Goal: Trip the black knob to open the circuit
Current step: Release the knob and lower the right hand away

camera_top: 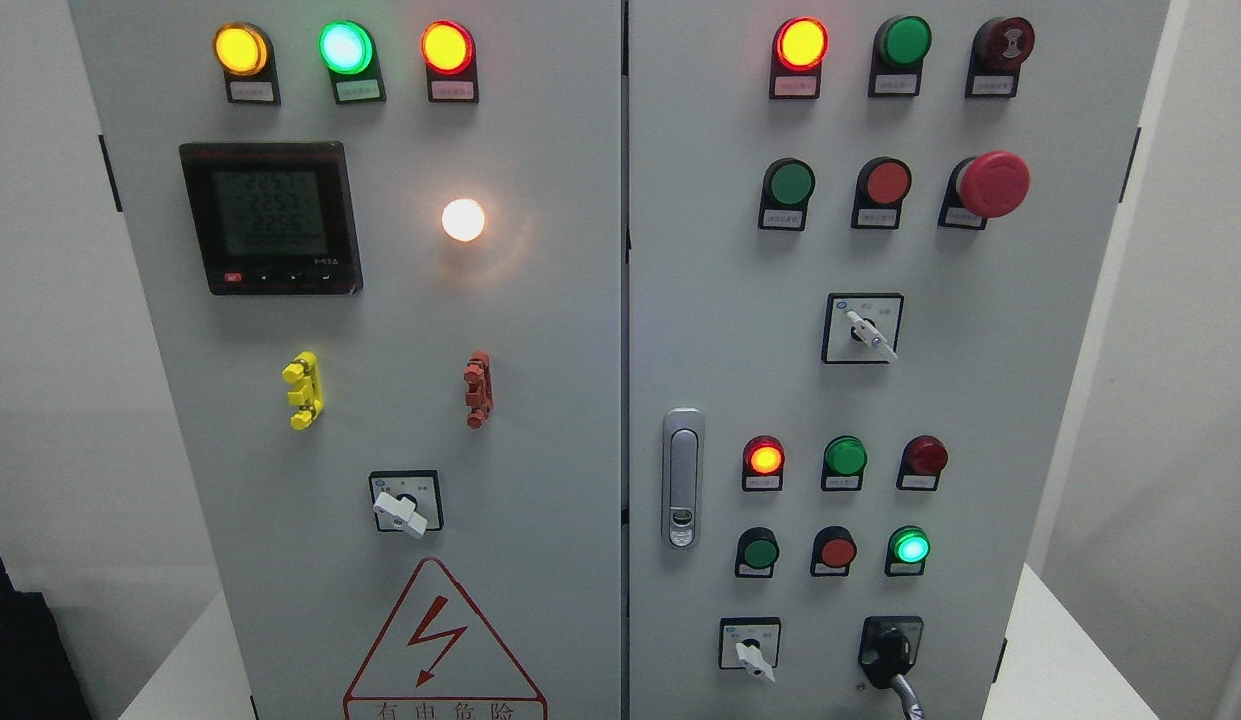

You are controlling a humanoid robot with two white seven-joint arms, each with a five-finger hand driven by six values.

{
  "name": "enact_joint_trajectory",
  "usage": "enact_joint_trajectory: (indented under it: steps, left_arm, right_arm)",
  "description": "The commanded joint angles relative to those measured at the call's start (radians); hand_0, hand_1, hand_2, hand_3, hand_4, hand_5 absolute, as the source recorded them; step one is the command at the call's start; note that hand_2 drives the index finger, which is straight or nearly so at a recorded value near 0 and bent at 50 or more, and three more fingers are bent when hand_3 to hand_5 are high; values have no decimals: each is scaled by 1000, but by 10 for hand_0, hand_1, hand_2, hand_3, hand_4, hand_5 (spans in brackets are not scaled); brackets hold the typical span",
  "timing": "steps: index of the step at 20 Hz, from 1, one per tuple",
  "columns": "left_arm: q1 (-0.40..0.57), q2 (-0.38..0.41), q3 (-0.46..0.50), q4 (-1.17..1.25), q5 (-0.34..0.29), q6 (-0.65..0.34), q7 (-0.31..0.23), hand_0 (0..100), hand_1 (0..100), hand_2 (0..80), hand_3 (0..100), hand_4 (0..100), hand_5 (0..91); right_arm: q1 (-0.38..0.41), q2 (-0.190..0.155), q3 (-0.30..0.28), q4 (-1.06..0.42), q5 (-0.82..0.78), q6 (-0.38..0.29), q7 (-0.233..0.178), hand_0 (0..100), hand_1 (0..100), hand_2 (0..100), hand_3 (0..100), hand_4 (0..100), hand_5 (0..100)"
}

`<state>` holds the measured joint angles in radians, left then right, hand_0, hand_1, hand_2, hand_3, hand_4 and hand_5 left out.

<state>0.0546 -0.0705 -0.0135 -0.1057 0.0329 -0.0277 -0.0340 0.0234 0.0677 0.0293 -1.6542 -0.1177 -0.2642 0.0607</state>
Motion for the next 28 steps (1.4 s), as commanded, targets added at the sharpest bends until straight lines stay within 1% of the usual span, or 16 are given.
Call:
enact_joint_trajectory:
  steps: [1, 6, 11, 14, 24, 28]
  left_arm:
    - [-4, -2, 1, 0, 2, -1, 0, 120, 389, 0, 0, 0, 0]
    - [-2, -2, 1, 0, 2, -1, 0, 120, 389, 0, 0, 0, 0]
    - [-4, -2, 1, 0, 2, -1, 0, 120, 389, 0, 0, 0, 0]
    - [-2, -2, 1, 0, 2, -1, 0, 120, 389, 0, 0, 0, 0]
    - [-4, -2, 1, 0, 2, -1, 0, 120, 389, 0, 0, 0, 0]
    - [-2, -2, 1, 0, 2, -1, 0, 120, 389, 0, 0, 0, 0]
  right_arm:
    - [-25, -2, 23, -82, 4, -27, 31, 1000, 780, 0, 896, 800, 760]
    - [-19, -3, 14, -82, 3, -29, 31, 1000, 781, 0, 896, 799, 759]
    - [-17, -5, -8, -78, 3, -29, 31, 1000, 786, 0, 897, 799, 757]
    - [-16, -11, -11, -76, 3, -29, 31, 1000, 786, 0, 897, 799, 757]
    - [-7, -12, -41, -61, 3, -27, 31, 1000, 789, 0, 898, 799, 756]
    - [7, -11, -45, -52, 3, -27, 31, 1000, 790, 0, 899, 799, 755]
